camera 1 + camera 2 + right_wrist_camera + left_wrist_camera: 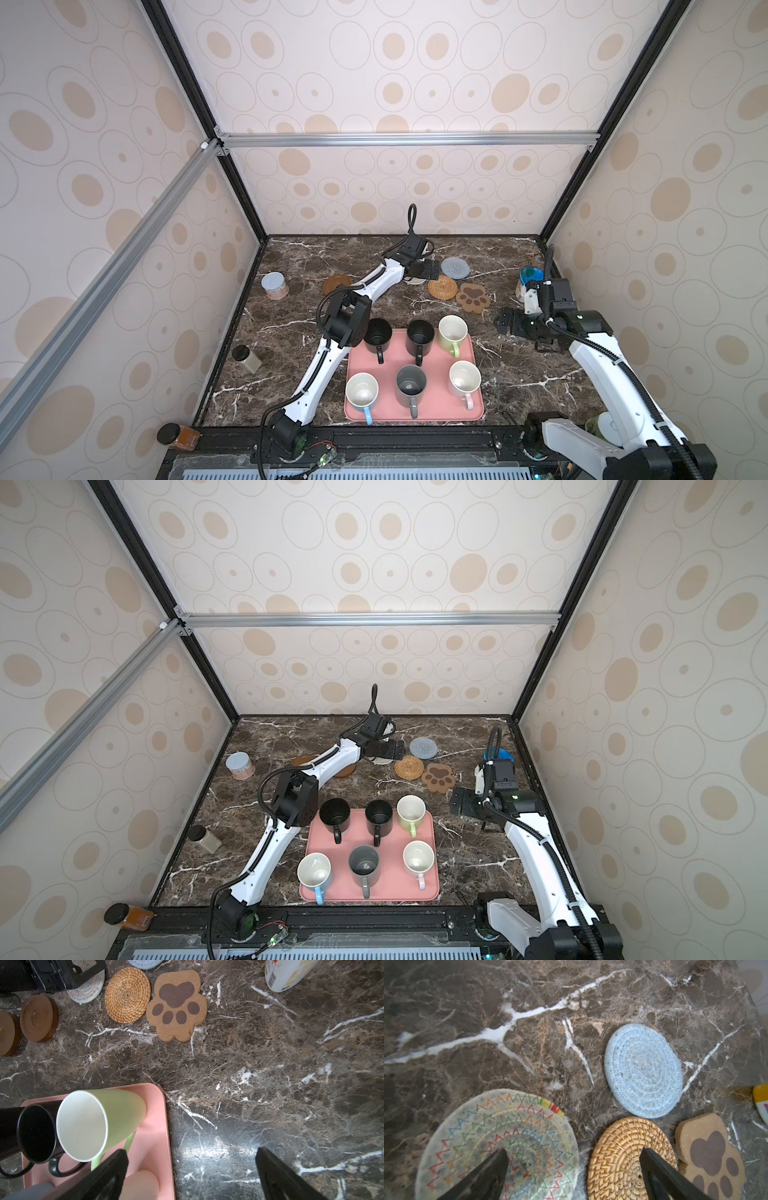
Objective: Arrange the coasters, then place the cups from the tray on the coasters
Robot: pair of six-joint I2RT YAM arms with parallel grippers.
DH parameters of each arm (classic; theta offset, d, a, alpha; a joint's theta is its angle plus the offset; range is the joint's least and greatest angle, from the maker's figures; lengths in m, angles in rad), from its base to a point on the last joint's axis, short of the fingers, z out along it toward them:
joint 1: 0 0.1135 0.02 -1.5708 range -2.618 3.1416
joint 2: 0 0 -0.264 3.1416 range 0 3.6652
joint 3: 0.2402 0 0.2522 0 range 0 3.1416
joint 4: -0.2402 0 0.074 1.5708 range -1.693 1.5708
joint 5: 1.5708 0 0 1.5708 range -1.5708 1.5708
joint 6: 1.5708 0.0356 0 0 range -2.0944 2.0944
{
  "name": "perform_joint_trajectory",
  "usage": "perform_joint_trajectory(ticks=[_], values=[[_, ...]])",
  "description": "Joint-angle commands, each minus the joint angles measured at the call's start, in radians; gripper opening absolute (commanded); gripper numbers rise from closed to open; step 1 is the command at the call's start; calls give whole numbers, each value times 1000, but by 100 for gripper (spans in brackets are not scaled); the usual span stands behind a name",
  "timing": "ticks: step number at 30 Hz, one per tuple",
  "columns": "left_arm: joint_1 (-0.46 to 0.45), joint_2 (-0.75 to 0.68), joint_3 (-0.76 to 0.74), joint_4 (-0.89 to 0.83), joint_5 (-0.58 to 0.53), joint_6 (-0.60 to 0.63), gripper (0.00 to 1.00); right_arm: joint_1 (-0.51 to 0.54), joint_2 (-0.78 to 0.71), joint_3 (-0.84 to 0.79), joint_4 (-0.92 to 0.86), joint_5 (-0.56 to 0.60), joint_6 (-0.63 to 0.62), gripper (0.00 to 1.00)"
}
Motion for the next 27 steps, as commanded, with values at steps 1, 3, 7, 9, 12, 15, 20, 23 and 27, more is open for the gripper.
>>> perform_joint_trajectory(ticks=[1, 3, 7, 9, 12, 15, 20, 23, 27], values=[[-1, 21, 23, -18, 12, 18, 100, -4, -3, -10, -13, -4, 3, 100], [-2, 21, 8, -18, 11, 15, 100, -4, -1, -11, -12, -5, 4, 100], [-2, 13, -31, -26, 4, 16, 100, -5, -1, -16, -12, -5, 1, 100], [-2, 0, -58, -33, -1, 17, 100, -5, -2, -16, -13, -4, 2, 100], [-4, -46, -139, -20, -13, 25, 100, -4, -4, -17, -12, -2, 0, 100], [-8, -103, -253, 16, -18, 25, 100, -4, -2, -18, -11, 0, -1, 100], [-13, -190, -423, 90, -17, 16, 100, -5, 5, -17, -8, 0, -3, 100], [-19, -218, -469, 98, -12, 23, 100, -5, 7, -15, -5, 0, -4, 100], [-33, -232, -499, 100, -7, 28, 100, -5, 11, -17, 0, -2, -3, 100]])
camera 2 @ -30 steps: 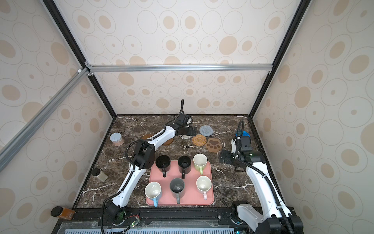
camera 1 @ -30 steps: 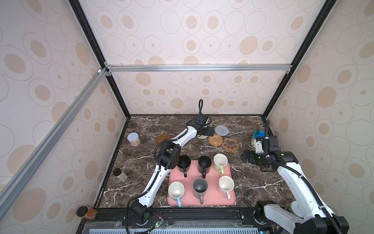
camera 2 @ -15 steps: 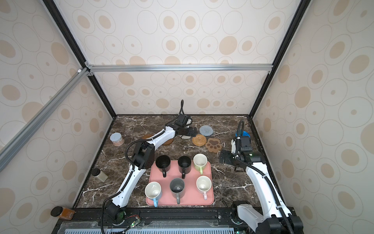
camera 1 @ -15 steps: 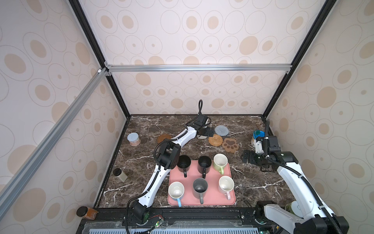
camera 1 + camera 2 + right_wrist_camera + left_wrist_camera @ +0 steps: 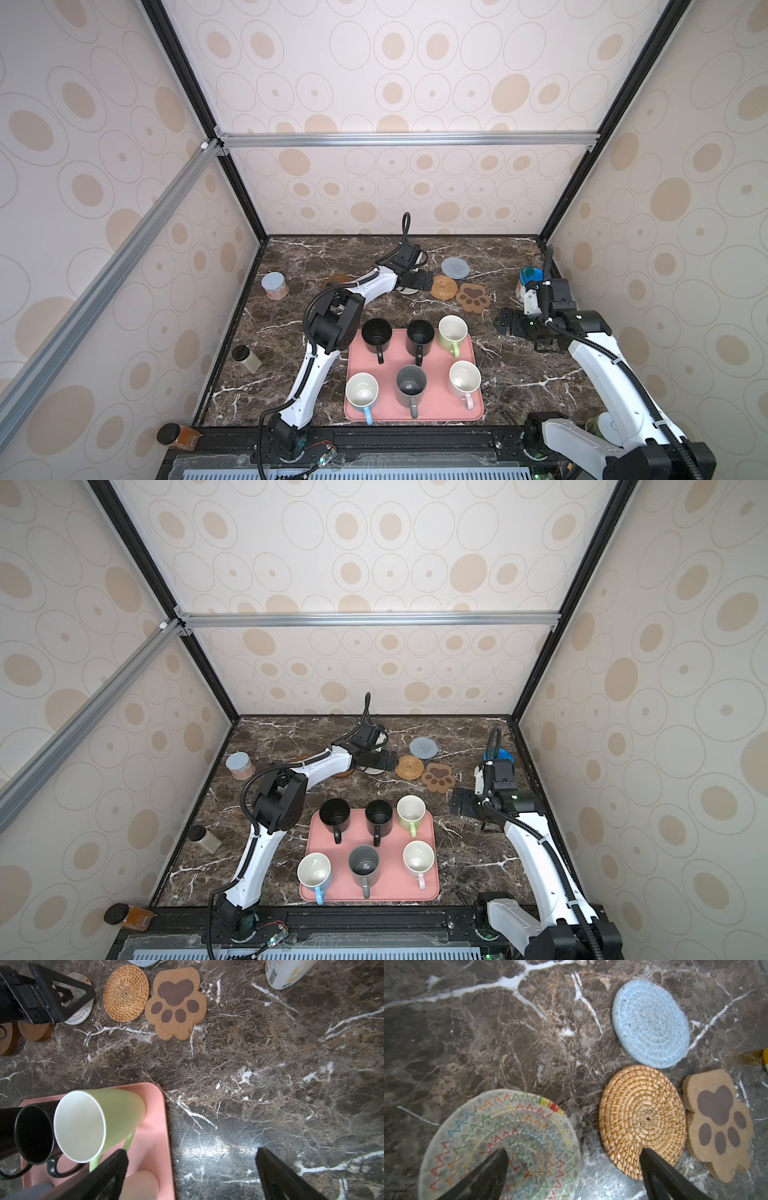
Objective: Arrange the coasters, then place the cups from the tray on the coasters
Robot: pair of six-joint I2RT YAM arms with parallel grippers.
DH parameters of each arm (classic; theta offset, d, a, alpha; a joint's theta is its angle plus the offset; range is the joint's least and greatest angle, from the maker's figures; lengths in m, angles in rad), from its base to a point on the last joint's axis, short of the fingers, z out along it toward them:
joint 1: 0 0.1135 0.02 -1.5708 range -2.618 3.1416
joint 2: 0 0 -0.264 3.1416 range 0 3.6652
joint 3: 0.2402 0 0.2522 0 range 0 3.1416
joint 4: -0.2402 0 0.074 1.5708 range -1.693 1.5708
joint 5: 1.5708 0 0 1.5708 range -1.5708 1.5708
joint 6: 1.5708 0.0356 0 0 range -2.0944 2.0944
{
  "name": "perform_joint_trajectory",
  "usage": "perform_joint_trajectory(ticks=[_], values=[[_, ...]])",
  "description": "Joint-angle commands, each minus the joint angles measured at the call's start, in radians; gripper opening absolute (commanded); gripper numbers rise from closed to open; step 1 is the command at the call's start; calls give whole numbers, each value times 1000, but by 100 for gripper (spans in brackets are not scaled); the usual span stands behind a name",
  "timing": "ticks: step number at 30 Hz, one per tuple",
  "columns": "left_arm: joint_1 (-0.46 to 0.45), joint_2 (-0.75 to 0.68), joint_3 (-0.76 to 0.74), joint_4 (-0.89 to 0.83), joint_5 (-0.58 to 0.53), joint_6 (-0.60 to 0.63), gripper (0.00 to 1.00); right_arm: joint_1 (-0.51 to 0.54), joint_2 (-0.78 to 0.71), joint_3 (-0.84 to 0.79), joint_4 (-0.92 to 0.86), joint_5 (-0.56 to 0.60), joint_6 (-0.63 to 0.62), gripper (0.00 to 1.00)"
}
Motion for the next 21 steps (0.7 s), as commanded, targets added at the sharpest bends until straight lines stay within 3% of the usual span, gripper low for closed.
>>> perform_joint_trajectory(ticks=[1, 21], values=[[-23, 8, -46, -77, 10, 2, 100, -5, 4, -11, -5, -2, -3, 100], [-57, -19, -80, -57, 13, -19, 100, -4, -5, -13, -8, 0, -7, 100]])
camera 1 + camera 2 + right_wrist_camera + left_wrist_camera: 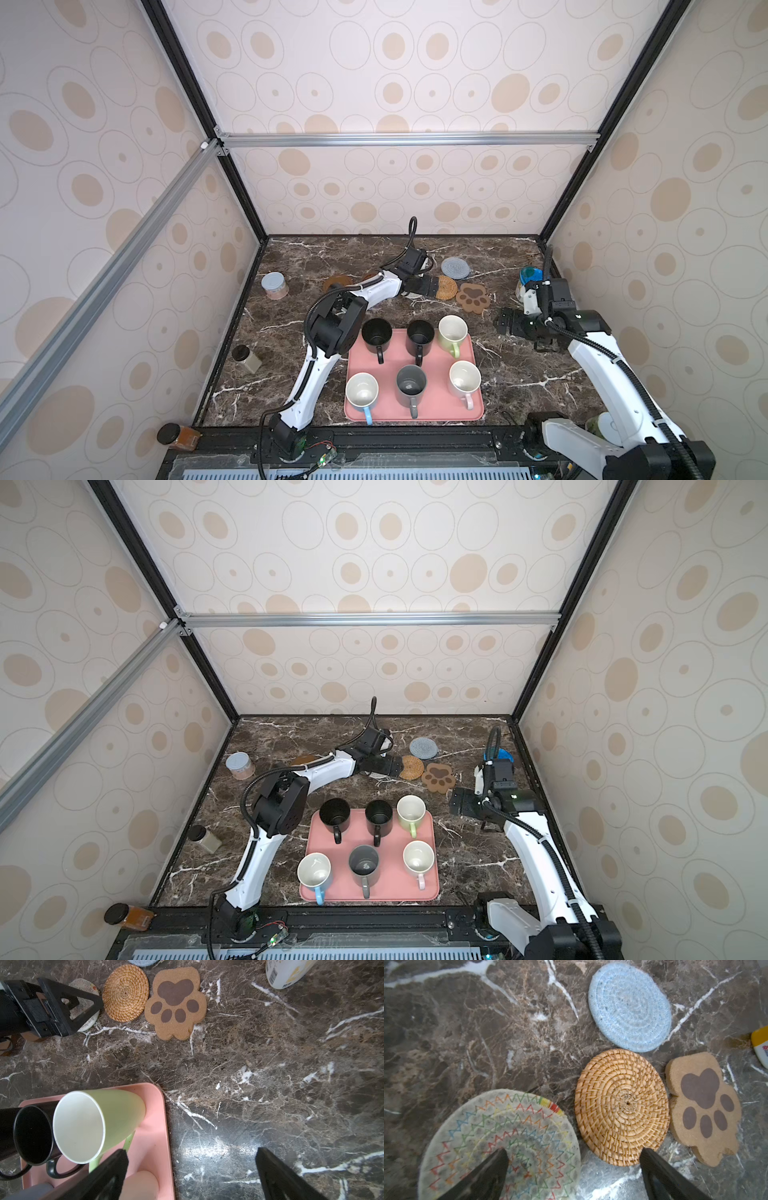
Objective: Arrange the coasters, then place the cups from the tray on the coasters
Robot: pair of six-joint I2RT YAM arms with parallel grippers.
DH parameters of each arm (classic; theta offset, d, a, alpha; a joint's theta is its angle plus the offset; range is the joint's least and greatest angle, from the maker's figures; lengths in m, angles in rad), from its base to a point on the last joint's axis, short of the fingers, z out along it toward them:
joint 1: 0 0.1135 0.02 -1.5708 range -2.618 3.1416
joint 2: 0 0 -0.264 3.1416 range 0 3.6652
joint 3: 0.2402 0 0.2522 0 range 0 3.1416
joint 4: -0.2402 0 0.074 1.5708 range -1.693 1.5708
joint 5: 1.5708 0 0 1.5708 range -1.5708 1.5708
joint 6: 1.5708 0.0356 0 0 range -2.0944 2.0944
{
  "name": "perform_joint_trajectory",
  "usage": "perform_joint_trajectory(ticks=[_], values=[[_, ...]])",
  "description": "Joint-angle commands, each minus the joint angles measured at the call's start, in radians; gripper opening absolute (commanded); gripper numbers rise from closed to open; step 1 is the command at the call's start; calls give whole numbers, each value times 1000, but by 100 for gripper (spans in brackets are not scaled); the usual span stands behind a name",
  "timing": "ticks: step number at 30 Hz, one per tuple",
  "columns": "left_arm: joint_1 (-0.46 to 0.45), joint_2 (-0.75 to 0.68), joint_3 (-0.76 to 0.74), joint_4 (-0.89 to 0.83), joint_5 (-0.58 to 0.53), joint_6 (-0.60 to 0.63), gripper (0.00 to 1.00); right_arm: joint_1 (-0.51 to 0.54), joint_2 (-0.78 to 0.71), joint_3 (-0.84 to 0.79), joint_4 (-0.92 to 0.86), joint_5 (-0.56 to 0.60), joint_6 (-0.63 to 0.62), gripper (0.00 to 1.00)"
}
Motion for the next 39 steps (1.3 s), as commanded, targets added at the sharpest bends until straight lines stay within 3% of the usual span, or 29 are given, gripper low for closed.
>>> perform_joint_trajectory(ticks=[1, 19, 39], values=[[-15, 7, -28, -91, 21, -19, 100, -5, -8, -15, -8, 1, -7, 100], [-6, 20, 34, -145, -62, -13, 100, -5, -8, 18, -27, 4, -17, 100], [-1, 7, 110, -164, -67, 16, 100, -4, -11, 38, -27, 6, -20, 100]])
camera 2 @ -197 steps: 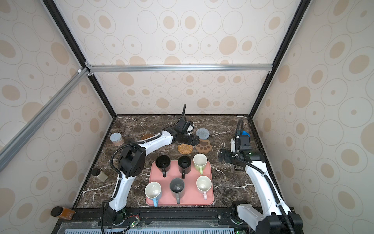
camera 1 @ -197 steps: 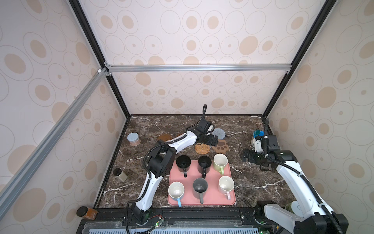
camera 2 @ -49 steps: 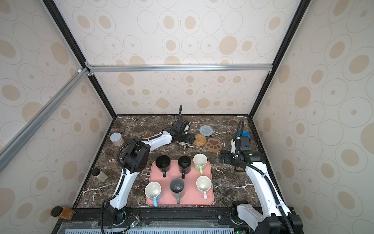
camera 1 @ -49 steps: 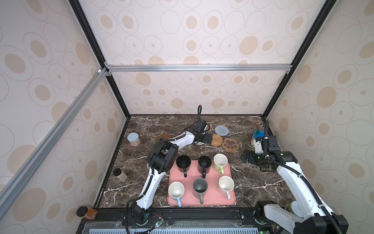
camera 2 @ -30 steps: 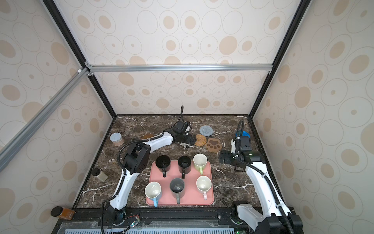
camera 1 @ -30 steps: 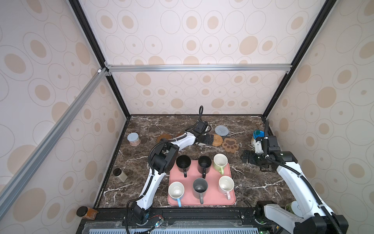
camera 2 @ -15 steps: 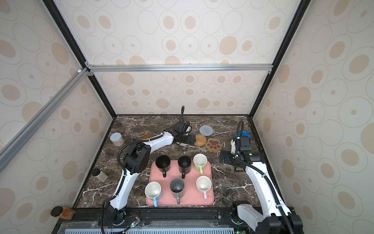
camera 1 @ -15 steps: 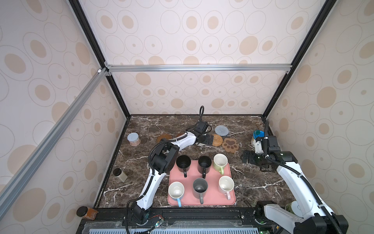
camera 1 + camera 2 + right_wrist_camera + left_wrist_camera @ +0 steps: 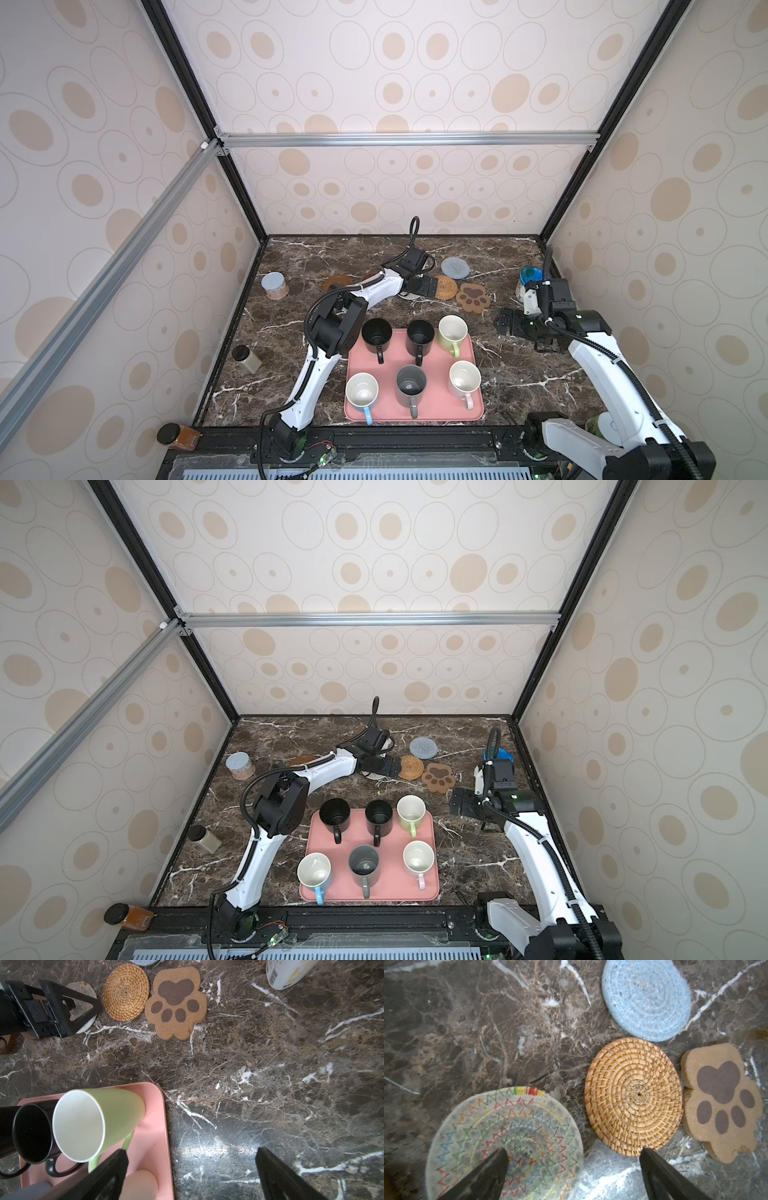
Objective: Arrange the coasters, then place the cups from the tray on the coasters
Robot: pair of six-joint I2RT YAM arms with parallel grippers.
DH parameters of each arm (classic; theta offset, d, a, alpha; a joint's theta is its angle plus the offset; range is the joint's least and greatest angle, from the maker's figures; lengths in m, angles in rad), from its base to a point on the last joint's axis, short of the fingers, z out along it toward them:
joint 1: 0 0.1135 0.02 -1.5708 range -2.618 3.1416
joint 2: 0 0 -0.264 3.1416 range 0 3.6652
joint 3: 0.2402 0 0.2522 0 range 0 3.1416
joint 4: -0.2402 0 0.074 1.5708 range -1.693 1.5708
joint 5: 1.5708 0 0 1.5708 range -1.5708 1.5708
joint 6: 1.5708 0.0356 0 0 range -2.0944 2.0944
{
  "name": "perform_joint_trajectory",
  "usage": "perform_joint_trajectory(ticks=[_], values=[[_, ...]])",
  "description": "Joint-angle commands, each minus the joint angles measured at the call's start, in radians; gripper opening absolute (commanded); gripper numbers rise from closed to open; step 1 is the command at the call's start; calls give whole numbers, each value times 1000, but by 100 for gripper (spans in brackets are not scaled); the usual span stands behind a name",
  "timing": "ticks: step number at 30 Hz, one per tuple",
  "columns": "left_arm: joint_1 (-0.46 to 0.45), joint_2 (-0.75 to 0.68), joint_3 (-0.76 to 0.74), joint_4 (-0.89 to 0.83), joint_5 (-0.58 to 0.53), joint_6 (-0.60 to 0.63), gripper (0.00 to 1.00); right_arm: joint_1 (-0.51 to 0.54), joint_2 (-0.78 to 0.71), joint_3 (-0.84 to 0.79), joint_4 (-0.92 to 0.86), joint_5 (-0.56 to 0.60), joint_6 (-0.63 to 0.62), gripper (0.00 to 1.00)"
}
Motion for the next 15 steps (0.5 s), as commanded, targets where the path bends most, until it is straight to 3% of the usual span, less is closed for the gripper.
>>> perform_joint_trajectory(ticks=[1, 10, 15], values=[[4, 6, 66, -44, -11, 17, 100, -4, -8, 39, -22, 5, -13, 100], [5, -41, 107, -38, 5, 26, 100, -4, 30, 81, -3, -14, -7, 100], [6, -138, 6, 39, 12, 3, 100, -5, 80, 99, 37, -50, 9, 100]])
